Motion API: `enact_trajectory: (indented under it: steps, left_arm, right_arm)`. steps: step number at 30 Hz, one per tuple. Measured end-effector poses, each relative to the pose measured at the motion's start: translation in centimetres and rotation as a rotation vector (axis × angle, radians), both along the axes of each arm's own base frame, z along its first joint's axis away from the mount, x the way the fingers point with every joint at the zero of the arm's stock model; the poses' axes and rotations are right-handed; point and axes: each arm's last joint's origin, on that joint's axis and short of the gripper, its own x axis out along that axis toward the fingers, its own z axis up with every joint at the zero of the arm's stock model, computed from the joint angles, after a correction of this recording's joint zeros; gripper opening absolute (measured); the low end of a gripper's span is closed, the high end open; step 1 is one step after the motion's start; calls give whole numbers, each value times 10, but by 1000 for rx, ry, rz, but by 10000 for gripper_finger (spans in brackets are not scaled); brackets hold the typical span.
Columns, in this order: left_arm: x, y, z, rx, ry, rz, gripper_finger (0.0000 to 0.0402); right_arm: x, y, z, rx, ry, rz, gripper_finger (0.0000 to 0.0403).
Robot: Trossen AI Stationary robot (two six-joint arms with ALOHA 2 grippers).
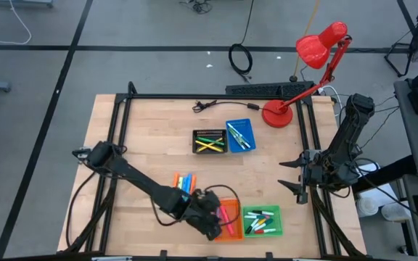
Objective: Pick & Place Markers
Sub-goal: Put the orange highlighter pen into the orange bin
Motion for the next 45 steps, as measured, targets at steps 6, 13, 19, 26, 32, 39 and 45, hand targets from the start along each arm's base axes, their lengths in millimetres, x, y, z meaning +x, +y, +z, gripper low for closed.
enact_trajectory:
  steps: [6,13,19,26,32,39,45]
  left_arm:
    - [-54,10,-1,193,331,258,202]
    - [-90,19,-7,263,549,558,202]
    - [-90,35,-40,215,631,508,202]
    - [-88,73,-72,126,748,484,202]
    - [-83,91,-86,42,734,442,202]
    - [-86,97,-97,3,742,434,177]
    - [-87,92,-98,15,736,417,71]
  right_arm:
    - [0,0,0,-4,2,0,279]
    - [0,0,0,-3,2,0,279]
    - [0,0,0,5,0,1,279]
    - [0,0,0,3,1,1,279]
    - [0,0,-1,-2,2,1,279]
    - [0,0,-1,11,2,2,279]
    - [0,0,-1,10,3,2,279]
